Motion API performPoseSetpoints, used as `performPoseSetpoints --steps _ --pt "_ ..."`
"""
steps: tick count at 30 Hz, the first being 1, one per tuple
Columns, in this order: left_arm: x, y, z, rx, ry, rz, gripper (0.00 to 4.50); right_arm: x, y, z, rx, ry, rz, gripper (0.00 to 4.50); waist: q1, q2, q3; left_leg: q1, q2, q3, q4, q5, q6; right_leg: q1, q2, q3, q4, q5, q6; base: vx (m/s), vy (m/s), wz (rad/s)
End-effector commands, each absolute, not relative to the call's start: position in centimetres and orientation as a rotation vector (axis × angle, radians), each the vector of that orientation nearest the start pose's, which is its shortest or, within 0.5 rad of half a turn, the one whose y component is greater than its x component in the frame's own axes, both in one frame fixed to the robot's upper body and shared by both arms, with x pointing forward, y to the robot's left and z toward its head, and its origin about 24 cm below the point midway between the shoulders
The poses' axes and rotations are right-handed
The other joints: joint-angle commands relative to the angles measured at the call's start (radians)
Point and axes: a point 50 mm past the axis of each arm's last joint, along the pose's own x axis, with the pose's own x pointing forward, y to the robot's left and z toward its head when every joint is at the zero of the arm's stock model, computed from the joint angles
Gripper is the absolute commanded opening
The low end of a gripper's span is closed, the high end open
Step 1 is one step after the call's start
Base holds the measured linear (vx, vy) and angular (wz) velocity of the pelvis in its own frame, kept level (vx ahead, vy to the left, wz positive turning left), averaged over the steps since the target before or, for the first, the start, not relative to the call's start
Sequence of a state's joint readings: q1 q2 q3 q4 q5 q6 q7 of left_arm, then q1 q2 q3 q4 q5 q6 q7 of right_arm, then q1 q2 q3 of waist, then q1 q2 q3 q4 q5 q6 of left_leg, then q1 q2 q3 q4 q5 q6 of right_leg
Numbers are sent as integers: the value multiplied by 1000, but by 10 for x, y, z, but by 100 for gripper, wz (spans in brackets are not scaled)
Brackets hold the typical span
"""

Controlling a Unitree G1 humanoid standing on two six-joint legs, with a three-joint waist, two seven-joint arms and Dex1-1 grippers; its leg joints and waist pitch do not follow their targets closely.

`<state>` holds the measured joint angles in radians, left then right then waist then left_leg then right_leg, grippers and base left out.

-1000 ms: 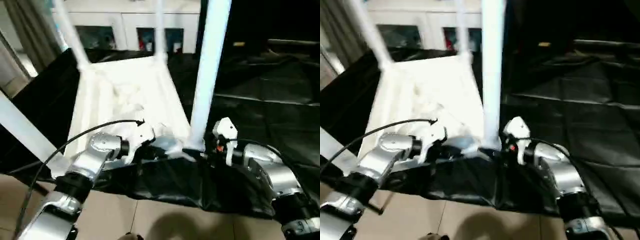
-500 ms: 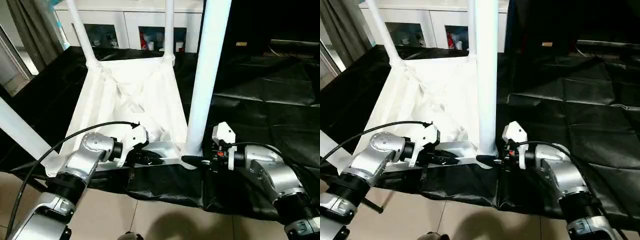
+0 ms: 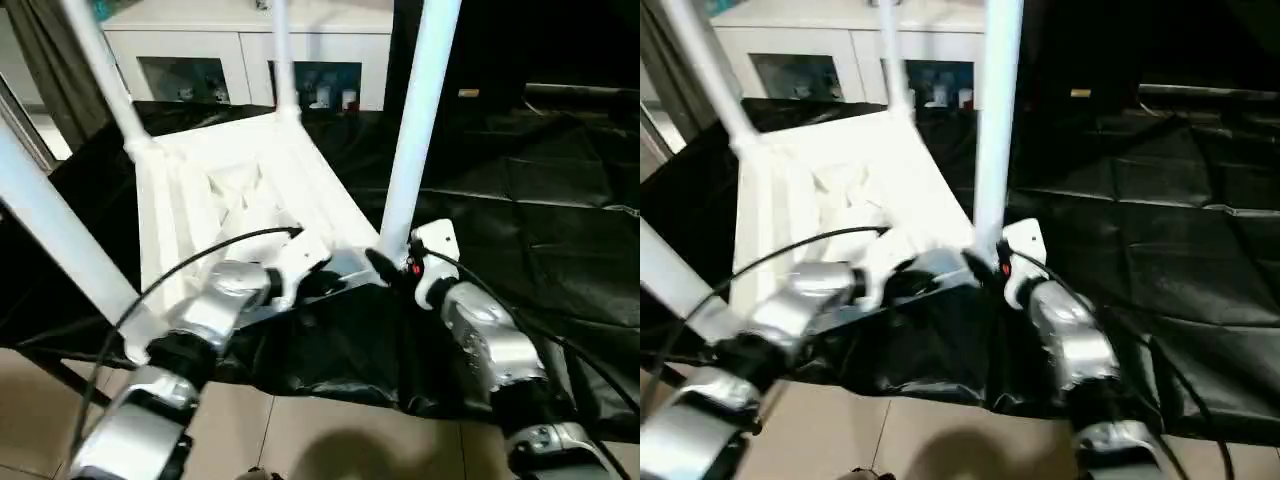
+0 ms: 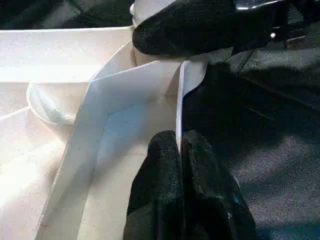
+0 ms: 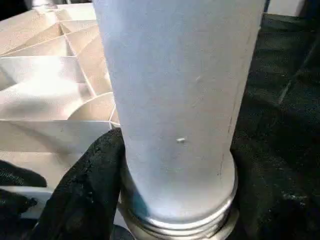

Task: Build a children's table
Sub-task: Rotate leg to tighten

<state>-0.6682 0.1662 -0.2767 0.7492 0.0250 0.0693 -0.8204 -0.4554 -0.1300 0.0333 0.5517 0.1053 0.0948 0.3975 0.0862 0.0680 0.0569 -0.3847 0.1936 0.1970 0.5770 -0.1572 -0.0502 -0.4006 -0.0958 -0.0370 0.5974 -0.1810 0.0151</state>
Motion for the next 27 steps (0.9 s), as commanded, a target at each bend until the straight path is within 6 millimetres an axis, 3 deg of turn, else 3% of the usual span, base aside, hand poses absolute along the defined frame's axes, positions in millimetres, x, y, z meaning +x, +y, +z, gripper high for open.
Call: performPoseSetpoints --steps 1,7,11,14,15,18,23,25,27 --pt "340 67 56 270 245 -1046 0 310 -102 11 22 306 638 341 -4 -16 -60 22 25 -18 -75 -339 6 28 -40 23 -91 -361 -161 0 0 0" --pt "328 67 55 269 241 -1193 0 307 -101 24 7 261 808 376 -1 -19 -65 15 25 -17 -71 -296 32 37 -42 23 -81 -274 -189 0 0 0" --pt "318 85 50 305 277 -1315 0 304 -119 38 -18 234 966 376 2 -24 -67 10 26 -14 -66 -253 60 41 -42 22 -76 -235 -202 0 0 0" --pt "313 94 50 297 292 -1371 0 302 -129 44 -31 233 1034 376 6 -21 -70 8 29 -12 -61 -203 75 42 -39 19 -64 -157 -233 0 0 0" --pt "311 98 50 294 294 -1397 0 299 -132 45 -36 240 1076 376 9 -18 -72 13 31 -10 -58 -192 85 38 -37 19 -61 -127 -246 0 0 0" --pt "305 113 51 310 347 -1485 0 293 -145 50 -81 273 1184 376 13 -20 -70 13 33 -9 -56 -178 101 39 -37 19 -56 -95 -264 0 0 0" --pt "305 123 52 317 367 -1496 0 292 -154 52 -122 292 1228 376 19 -19 -66 15 35 -9 -60 -213 81 37 -40 20 -59 -143 -265 0 0 0" --pt "305 125 53 316 368 -1500 0 292 -156 53 -125 292 1236 376 17 -26 -63 16 35 -9 -63 -239 64 36 -42 21 -64 -188 -254 0 0 0" --pt "305 127 53 314 369 -1504 0 292 -156 54 -123 291 1242 352 17 -22 -64 16 35 -10 -63 -236 60 36 -42 21 -63 -193 -250 0 0 0"
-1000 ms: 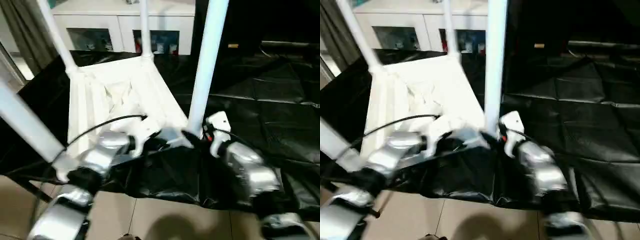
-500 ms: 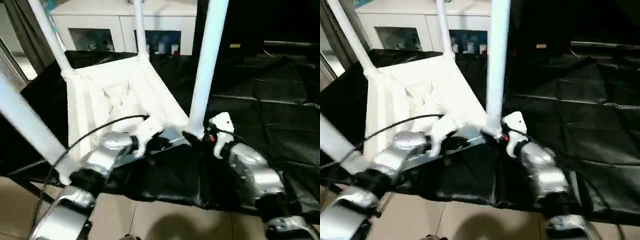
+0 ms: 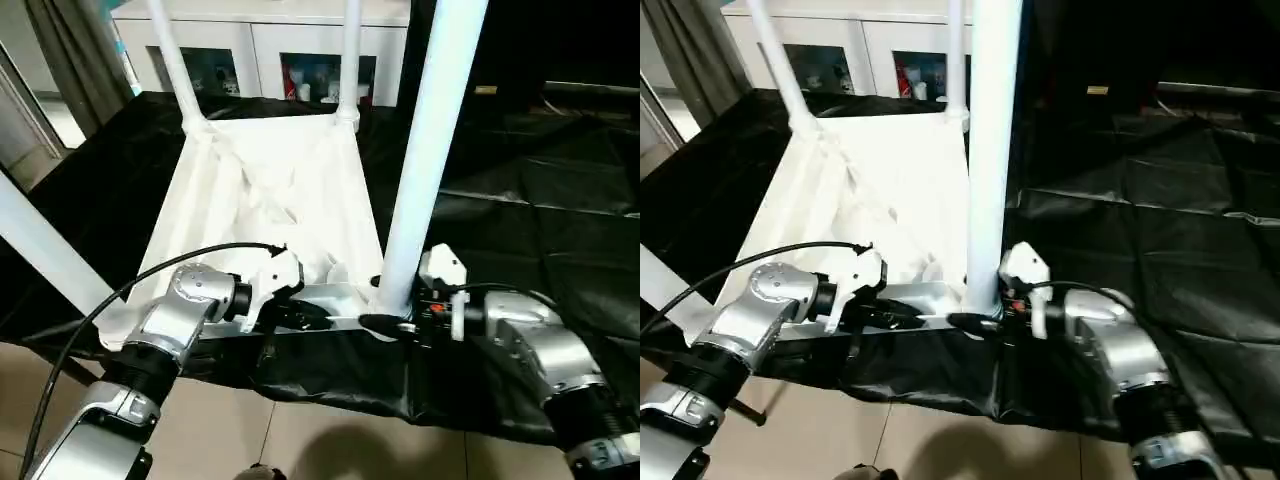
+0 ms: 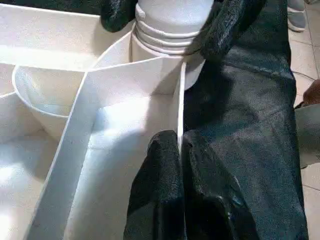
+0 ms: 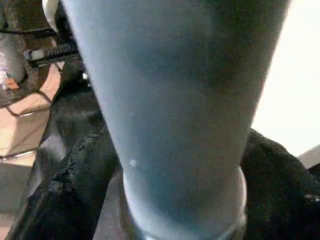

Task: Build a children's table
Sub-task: Rotate leg to tighten

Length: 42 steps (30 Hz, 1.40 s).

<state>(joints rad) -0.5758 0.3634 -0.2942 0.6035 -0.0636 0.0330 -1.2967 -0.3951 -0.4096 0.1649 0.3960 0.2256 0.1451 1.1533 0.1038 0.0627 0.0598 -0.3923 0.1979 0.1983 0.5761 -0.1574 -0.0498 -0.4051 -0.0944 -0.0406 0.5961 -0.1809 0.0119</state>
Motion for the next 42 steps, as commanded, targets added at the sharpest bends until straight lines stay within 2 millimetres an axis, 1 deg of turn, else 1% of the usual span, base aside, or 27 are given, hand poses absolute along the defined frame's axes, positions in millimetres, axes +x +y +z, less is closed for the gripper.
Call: performPoseSetpoints --steps 1,6,8,11,12,14,15,16,17,18,19,20,21,22,23,24,26,28,30,32,34,35,36,37,38,40,42 --pt "305 127 54 313 369 -1505 0 292 -156 54 -120 291 1245 344 -2 -18 -68 23 30 -11 -62 -230 60 41 -43 25 -61 -181 -248 0 0 0" --pt "312 124 55 304 340 -1435 0 289 -151 51 -92 292 1239 297 -3 -18 -69 22 29 -9 -58 -201 74 42 -42 24 -58 -138 -260 0 0 0" --pt "313 123 55 304 337 -1420 0 289 -150 50 -87 292 1231 280 -2 -18 -68 21 29 -9 -58 -208 73 42 -42 24 -59 -151 -259 0 0 0" --pt "321 120 54 311 328 -1316 0 293 -147 43 -65 277 1112 274 -4 -18 -63 25 29 -10 -63 -252 51 38 -44 25 -68 -231 -241 0 0 0" --pt "328 116 53 311 323 -1219 0 298 -145 36 -42 281 992 272 -7 -18 -62 25 28 -12 -66 -266 38 36 -45 26 -72 -267 -231 0 0 0" --pt "333 113 53 306 316 -1159 0 301 -143 31 -35 284 924 270 -15 -20 -59 27 26 -15 -70 -299 15 35 -47 25 -79 -331 -210 0 0 0" --pt "337 106 52 293 303 -1100 0 304 -138 24 -14 301 821 270 -20 -22 -56 28 24 -16 -74 -310 4 32 -45 26 -85 -371 -188 0 0 0" --pt "337 106 52 293 303 -1100 0 304 -138 24 -14 301 821 270 -20 -22 -56 28 24 -16 -74 -310 4 32 -45 26 -85 -371 -188 0 0 0" --pt "339 100 52 292 296 -1070 0 304 -134 20 3 310 771 270 -20 -21 -56 30 24 -19 -75 -330 2 32 -47 26 -88 -401 -177 0 0 0" --pt "341 90 52 285 286 -1042 0 305 -127 14 17 323 711 270 -21 -20 -55 34 24 -18 -76 -345 0 28 -47 28 -95 -423 -164 0 0 0" --pt "341 88 52 283 285 -1039 0 305 -126 14 19 325 702 270 -21 -21 -55 33 23 -19 -77 -344 -2 29 -47 28 -94 -425 -160 0 0 0" --pt "342 79 52 278 273 -1015 0 305 -120 9 21 339 659 270 -21 -20 -55 32 23 -19 -78 -344 -3 28 -47 28 -95 -428 -158 0 0 0" --pt "343 73 53 269 261 -1002 0 305 -114 7 18 343 639 270 -21 -13 -54 36 23 -19 -78 -355 -6 24 -45 29 -98 -433 -154 0 0 0" --pt "343 71 54 266 258 -1000 0 305 -113 7 17 343 636 270 -23 -16 -53 36 22 -19 -78 -362 -8 23 -44 28 -99 -438 -151 0 0 0" --pt "343 61 56 240 240 -997 0 305 -103 5 12 339 625 270 -22 -18 -54 35 21 -21 -79 -367 -8 26 -45 28 -100 -447 -145 0 0 0" --pt "343 58 56 228 235 -1002 0 305 -100 6 12 333 628 270 -23 -18 -54 33 20 -22 -81 -370 -6 26 -46 27 -100 -450 -141 0 0 0" --pt "341 54 56 235 236 -1040 0 304 -93 11 70 305 667 340 -22 -18 -56 32 19 -22 -81 -370 5 26 -47 28 -103 -458 -132 0 0 0" --pt "340 55 56 235 239 -1057 0 303 -93 13 81 299 694 340 -21 -16 -56 29 20 -22 -82 -365 14 26 -47 28 -102 -445 -129 0 0 0" --pt "335 61 54 244 253 -1126 0 301 -95 18 70 288 777 376 -21 -16 -56 27 21 -23 -83 -358 19 29 -47 28 -100 -430 -129 0 0 0" --pt "333 64 53 250 258 -1156 0 300 -98 20 59 281 812 386 -19 -17 -59 25 22 -22 -82 -345 28 32 -48 29 -97 -401 -136 0 0 0" --pt "326 79 50 272 281 -1249 0 298 -111 27 15 264 919 386 -18 -16 -62 21 22 -19 -77 -312 41 36 -46 28 -90 -330 -160 0 0 0" --pt "325 80 50 273 282 -1252 0 298 -111 28 13 264 923 386 -17 -19 -64 20 23 -19 -76 -295 46 40 -47 28 -88 -310 -167 0 0 0" --pt "324 83 50 279 289 -1262 0 298 -114 29 6 263 940 386 -16 -17 -66 14 23 -17 -72 -260 58 43 -46 26 -80 -261 -181 0 0 0" --pt "322 87 49 288 296 -1293 0 297 -118 31 0 264 966 386 -14 -17 -66 18 23 -15 -70 -246 66 40 -46 26 -79 -249 -191 0 0 0" --pt "318 95 49 298 305 -1340 0 297 -124 34 -16 263 1005 386 -14 -16 -69 15 24 -15 -67 -225 69 44 -45 25 -74 -222 -202 0 0 0" --pt "315 105 49 299 320 -1377 0 297 -132 38 -35 270 1046 386 -13 -18 -72 17 27 -12 -63 -198 81 42 -41 23 -67 -163 -223 0 0 0" --pt "313 114 50 294 337 -1406 0 296 -139 42 -52 276 1078 386 -12 -15 -72 16 28 -11 -61 -182 88 44 -40 23 -60 -117 -243 28 -6 -1"
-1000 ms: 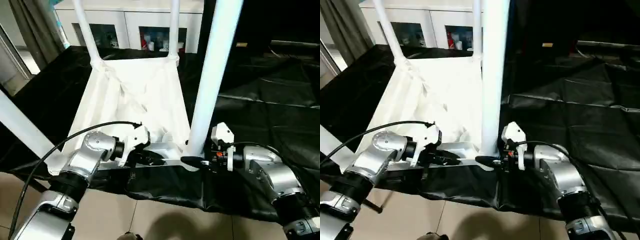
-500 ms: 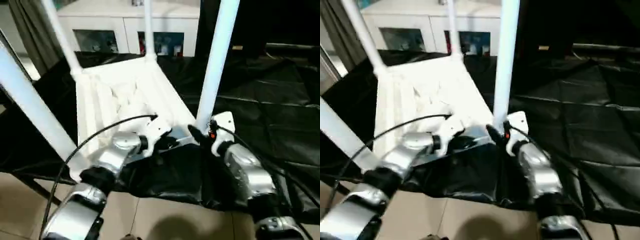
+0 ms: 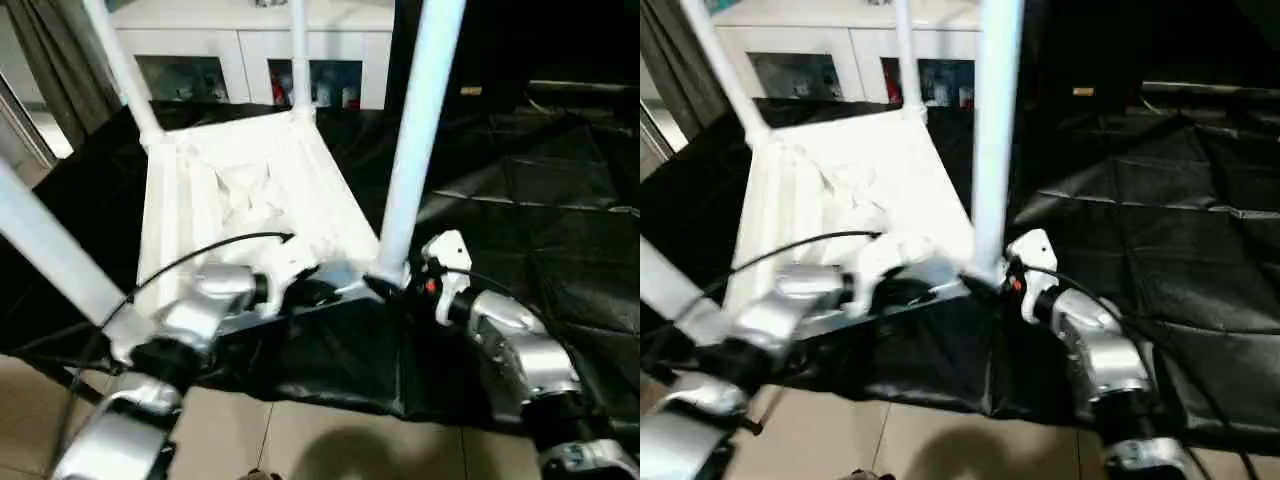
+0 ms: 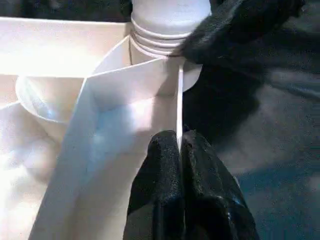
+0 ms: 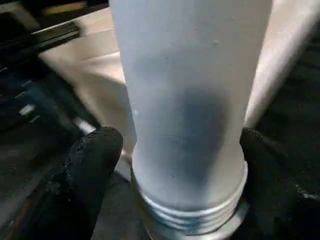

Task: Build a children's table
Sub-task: Rotate leg to tighten

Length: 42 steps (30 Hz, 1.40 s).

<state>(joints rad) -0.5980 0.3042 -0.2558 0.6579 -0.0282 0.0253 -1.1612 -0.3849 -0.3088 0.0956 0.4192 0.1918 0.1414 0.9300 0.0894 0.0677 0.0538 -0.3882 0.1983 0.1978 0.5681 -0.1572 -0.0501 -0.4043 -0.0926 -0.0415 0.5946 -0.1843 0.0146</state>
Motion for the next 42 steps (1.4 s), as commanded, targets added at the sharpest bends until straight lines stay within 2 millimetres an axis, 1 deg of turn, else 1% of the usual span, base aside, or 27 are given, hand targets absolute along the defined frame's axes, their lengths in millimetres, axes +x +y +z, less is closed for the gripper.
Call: performPoseSetpoints --steps 1,3,4,6,9,12,13,16,18,19,20,21,22,23,24,26,27,28,29,31,32,33,34,36,38,39,42 --pt "311 119 51 295 350 -1423 0 296 -143 44 -52 282 1099 386 2 -29 -68 13 27 -9 -51 -169 95 44 -40 23 -55 -86 -255 0 0 0" --pt "308 126 52 298 369 -1454 0 296 -149 46 -56 286 1122 361 4 -22 -69 15 29 -8 -49 -148 105 42 -41 23 -48 -53 -272 0 0 0" --pt "308 129 53 297 372 -1457 0 296 -150 47 -57 289 1135 361 4 -21 -69 16 30 -8 -48 -149 105 41 -41 23 -49 -47 -275 0 0 0" --pt "308 130 53 297 373 -1456 0 296 -151 47 -57 291 1143 353 5 -27 -68 17 30 -7 -48 -150 105 42 -41 23 -47 -37 -283 0 0 0" --pt "303 136 54 275 388 -1484 0 294 -154 48 -50 300 1178 318 6 -27 -67 17 30 -8 -50 -183 91 45 -44 23 -51 -95 -278 0 0 0" --pt "302 136 53 275 392 -1484 0 291 -153 47 -33 308 1197 310 5 -28 -66 19 31 -8 -51 -191 82 43 -43 24 -53 -112 -273 0 0 0" --pt "302 136 53 276 392 -1483 0 291 -153 47 -31 309 1198 287 6 -28 -67 18 30 -8 -51 -188 79 45 -44 24 -52 -110 -272 0 0 0" --pt "304 135 51 296 399 -1445 0 288 -150 43 -13 312 1195 277 5 -28 -68 17 29 -8 -50 -175 78 45 -43 24 -50 -92 -270 0 0 0" --pt "310 133 48 320 392 -1356 0 288 -148 37 -6 312 1128 275 5 -27 -68 18 30 -8 -49 -169 80 43 -42 25 -51 -81 -270 0 0 0" --pt "312 132 48 320 390 -1337 0 289 -147 36 -11 313 1101 273 5 -27 -66 18 28 -8 -50 -185 73 44 -43 25 -53 -103 -268 0 0 0" --pt "318 129 48 315 380 -1273 0 294 -146 29 -25 322 995 272 3 -28 -65 18 29 -7 -52 -197 67 41 -45 25 -56 -127 -264 0 0 0" --pt "322 126 48 311 364 -1229 0 297 -145 23 -34 331 921 272 2 -28 -60 21 25 -9 -56 -234 44 41 -46 25 -64 -200 -251 0 0 0" --pt "326 119 48 295 350 -1185 0 300 -143 15 -37 351 825 272 -4 -26 -58 26 26 -10 -61 -279 16 35 -50 27 -74 -284 -232 0 0 0" --pt "326 118 48 293 347 -1178 0 300 -143 14 -36 357 808 272 -9 -29 -56 29 24 -15 -66 -312 -6 37 -50 26 -79 -354 -208 0 0 0" --pt "329 114 48 294 342 -1153 0 301 -141 10 -34 365 769 272 -11 -29 -56 27 24 -18 -68 -320 -10 40 -49 25 -80 -373 -195 -52 6 -4" --pt "331 110 47 294 339 -1127 0 303 -138 7 -27 374 720 272 -12 -29 -54 35 23 -15 -69 -353 -15 29 -46 28 -90 -407 -174 0 0 0" --pt "333 107 47 295 337 -1110 0 304 -136 5 -23 378 687 272 -13 -31 -53 34 23 -17 -70 -365 -15 30 -48 29 -94 -431 -165 0 0 0" --pt "337 94 46 280 322 -1061 0 308 -126 1 5 386 604 272 -12 -23 -55 34 24 -19 -71 -364 -16 27 -50 30 -94 -436 -159 0 0 0" --pt "338 90 45 275 318 -1047 0 308 -123 0 13 389 585 272 -15 -23 -54 34 24 -19 -72 -370 -20 26 -48 29 -95 -434 -157 0 0 0" --pt "340 77 46 260 296 -1005 0 311 -109 -1 25 379 550 272 -19 -28 -52 39 19 -23 -73 -407 -32 24 -48 26 -102 -486 -139 0 0 0" --pt "341 72 46 254 288 -1002 0 312 -104 0 23 367 550 272 -18 -26 -51 40 20 -23 -73 -412 -29 21 -49 27 -104 -493 -136 0 0 0" --pt "340 68 46 250 282 -1006 0 311 -100 1 47 355 572 272 -19 -29 -50 38 18 -24 -74 -415 -20 22 -48 26 -106 -501 -130 0 0 0" --pt "339 65 46 245 277 -1017 0 311 -97 2 59 345 590 307 -17 -28 -51 36 18 -24 -74 -415 -10 23 -50 27 -108 -506 -124 0 0 0" --pt "336 63 47 239 267 -1061 0 311 -97 6 69 329 638 342 -16 -26 -52 33 19 -25 -76 -407 -2 25 -49 27 -106 -485 -123 0 0 0" --pt "331 64 47 230 261 -1134 0 309 -103 12 26 309 716 344 -13 -27 -54 30 21 -24 -77 -396 4 28 -47 27 -104 -454 -126 0 0 0" --pt "331 66 47 231 262 -1148 0 309 -105 13 16 307 735 353 -10 -27 -57 25 23 -22 -75 -363 14 32 -48 30 -96 -383 -141 0 0 0" --pt "326 73 45 241 275 -1209 0 306 -115 20 -7 281 841 353 -6 -29 -61 24 23 -18 -69 -320 36 35 -46 29 -88 -296 -172 0 0 0"
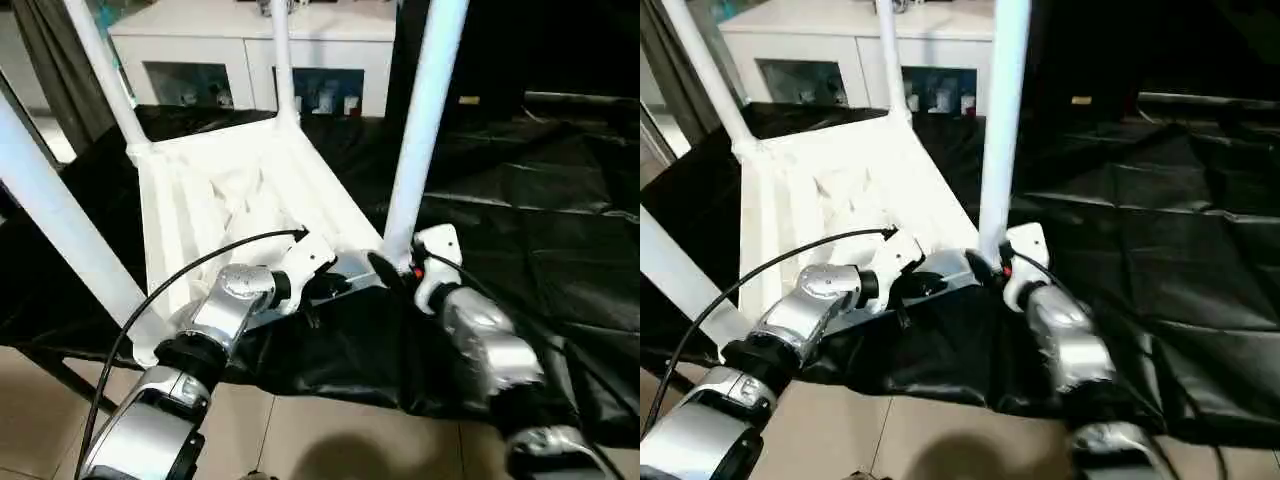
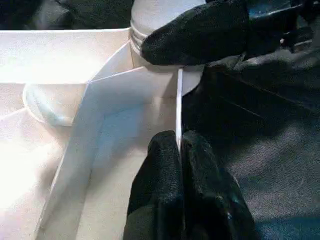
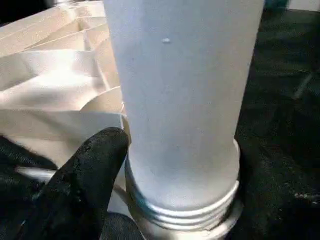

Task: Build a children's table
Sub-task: Rotate leg to tighten

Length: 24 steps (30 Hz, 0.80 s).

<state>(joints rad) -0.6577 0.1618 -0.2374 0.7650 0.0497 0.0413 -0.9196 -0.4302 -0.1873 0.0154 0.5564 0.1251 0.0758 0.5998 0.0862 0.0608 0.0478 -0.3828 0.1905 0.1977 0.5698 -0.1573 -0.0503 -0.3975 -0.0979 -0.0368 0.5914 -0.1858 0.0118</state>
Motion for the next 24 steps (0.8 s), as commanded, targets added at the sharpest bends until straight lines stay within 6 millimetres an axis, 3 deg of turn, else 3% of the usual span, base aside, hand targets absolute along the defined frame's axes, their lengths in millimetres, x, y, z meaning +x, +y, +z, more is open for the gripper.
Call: performPoseSetpoints --steps 1,4,7,10,12,18,19,24 --pt "325 78 44 253 284 -1230 0 305 -119 23 -22 270 887 353 1 -23 -55 14 30 -16 -67 -293 49 33 -41 24 -79 -259 -184 0 0 0" --pt "321 87 43 267 306 -1285 0 304 -130 30 -48 261 960 353 3 -23 -58 12 30 -13 -61 -257 71 35 -42 22 -75 -234 -198 0 0 0" --pt "314 98 45 258 325 -1382 0 302 -140 39 -61 261 1041 353 8 -18 -63 6 33 -12 -54 -191 92 39 -39 17 -60 -150 -227 0 0 0" --pt "309 109 47 248 351 -1451 0 300 -149 44 -84 272 1109 353 9 -19 -64 10 37 -8 -51 -173 105 35 -35 17 -53 -93 -258 0 0 0" --pt "307 119 49 252 373 -1483 0 299 -155 47 -99 283 1154 353 11 -15 -64 11 40 -9 -51 -174 105 35 -36 16 -50 -80 -268 0 0 0" --pt "308 128 53 255 385 -1497 0 297 -158 49 -115 296 1196 353 12 -19 -58 15 40 -7 -57 -224 76 34 -38 18 -56 -136 -264 0 0 0" --pt "307 129 53 256 386 -1498 0 297 -158 49 -114 298 1201 327 12 -20 -58 15 40 -7 -57 -228 70 34 -39 19 -57 -145 -261 0 0 0" --pt "309 130 54 251 372 -1475 0 293 -156 47 -89 304 1223 285 12 -19 -59 15 40 -7 -56 -208 73 35 -38 19 -53 -112 -264 0 0 0"
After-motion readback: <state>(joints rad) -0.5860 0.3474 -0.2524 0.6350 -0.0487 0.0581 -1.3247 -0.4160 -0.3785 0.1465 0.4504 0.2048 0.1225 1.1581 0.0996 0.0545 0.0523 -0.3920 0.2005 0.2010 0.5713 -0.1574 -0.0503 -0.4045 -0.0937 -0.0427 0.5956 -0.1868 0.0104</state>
